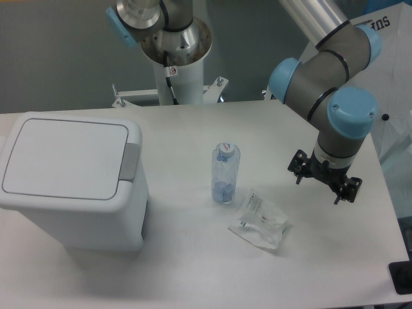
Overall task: Open the trash can
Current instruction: 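Move the open gripper from its start pose toward the bottle, then swing the gripper over to the grey button on the trash can lid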
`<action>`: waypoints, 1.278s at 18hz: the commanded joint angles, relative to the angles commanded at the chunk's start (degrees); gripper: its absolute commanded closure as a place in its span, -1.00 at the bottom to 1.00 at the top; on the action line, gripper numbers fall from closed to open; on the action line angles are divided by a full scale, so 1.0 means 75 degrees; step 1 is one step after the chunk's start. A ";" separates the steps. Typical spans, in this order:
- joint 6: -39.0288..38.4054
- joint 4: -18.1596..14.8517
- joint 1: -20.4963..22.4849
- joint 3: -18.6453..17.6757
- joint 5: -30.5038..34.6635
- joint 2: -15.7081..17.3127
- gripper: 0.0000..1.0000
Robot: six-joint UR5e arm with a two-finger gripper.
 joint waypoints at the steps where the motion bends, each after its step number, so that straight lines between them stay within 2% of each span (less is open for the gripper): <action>1: 0.0000 0.0012 -0.0012 0.0000 0.0000 0.0000 -1.00; 8: -0.0023 -0.0012 -0.0070 -0.0012 -0.0187 0.0047 -1.00; 12: -0.0233 -0.0012 -0.0117 -0.0292 -0.0421 0.0210 -1.00; 17: -0.1709 -0.0023 -0.0305 -0.0187 -0.1111 0.0316 -1.00; 20: -0.1851 -0.0059 -0.0456 -0.0188 -0.1242 0.0433 -1.00; 23: -0.2529 -0.0047 -0.0620 -0.0188 -0.1557 0.0527 -1.00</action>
